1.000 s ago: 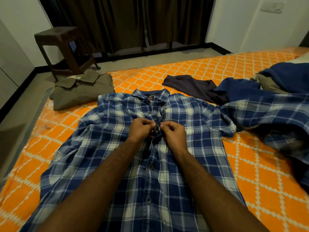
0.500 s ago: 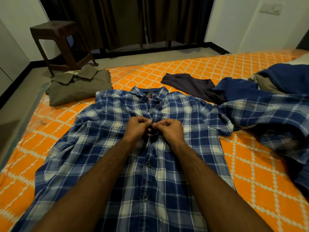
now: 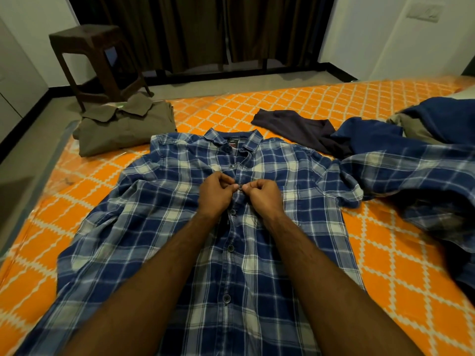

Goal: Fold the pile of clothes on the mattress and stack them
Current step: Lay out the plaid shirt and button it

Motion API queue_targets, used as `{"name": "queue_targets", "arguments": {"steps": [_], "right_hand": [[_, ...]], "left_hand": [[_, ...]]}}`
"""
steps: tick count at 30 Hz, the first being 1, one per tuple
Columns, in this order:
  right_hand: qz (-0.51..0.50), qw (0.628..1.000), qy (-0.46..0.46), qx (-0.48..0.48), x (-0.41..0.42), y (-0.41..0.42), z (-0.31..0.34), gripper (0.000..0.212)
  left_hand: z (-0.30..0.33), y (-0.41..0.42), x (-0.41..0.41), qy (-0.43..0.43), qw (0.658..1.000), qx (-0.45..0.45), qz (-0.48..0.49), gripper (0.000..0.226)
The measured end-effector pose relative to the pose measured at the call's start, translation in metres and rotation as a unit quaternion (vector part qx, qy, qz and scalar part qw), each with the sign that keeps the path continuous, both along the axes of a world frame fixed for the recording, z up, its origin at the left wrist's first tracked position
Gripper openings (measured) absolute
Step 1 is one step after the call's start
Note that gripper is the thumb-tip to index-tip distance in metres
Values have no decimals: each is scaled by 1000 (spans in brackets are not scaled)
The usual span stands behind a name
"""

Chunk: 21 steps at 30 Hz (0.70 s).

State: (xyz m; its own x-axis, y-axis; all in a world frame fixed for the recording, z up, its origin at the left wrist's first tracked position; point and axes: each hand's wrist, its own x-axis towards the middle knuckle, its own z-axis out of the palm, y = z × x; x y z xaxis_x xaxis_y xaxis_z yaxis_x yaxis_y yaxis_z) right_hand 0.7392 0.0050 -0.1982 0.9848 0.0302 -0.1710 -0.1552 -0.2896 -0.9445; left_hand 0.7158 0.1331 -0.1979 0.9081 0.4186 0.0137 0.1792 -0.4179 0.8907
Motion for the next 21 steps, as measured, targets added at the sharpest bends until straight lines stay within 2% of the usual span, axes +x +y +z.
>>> {"name": "queue_targets", "arguments": {"steps": [4,7,9,11,12,14,17,19,21], "right_hand": [[17,1000,10,21,2,-3,9,20],[62,998,-23,13,-9,-16,16,15],[86,991,-86,-48,-22,-32,17,7],[121,975,-142,-118,-62,-51,24,5],[150,965,-155,-148,-81,-60,21,8],[213,936,-184,-212,-131,-77,21,22],[309,879,-148,-333,-216,-107,32,64],[384,816,-127,-412,-264,-124,41,94],[442,761,-115,-460,-295,-137,47,100]], "left_hand": [[8,0,-5,10,1000,-25,-10,16],[19,6,-28,22,992,-21,-119,26],[20,11,-55,14,975,91,-203,32],[25,21,-101,4,937,245,-251,40],[19,26,-120,9,919,288,-269,43],[17,37,-171,30,898,333,-285,45],[24,45,-252,61,877,361,-311,57],[29,49,-296,104,853,381,-340,65],[38,55,-324,138,822,406,-376,71]]}}
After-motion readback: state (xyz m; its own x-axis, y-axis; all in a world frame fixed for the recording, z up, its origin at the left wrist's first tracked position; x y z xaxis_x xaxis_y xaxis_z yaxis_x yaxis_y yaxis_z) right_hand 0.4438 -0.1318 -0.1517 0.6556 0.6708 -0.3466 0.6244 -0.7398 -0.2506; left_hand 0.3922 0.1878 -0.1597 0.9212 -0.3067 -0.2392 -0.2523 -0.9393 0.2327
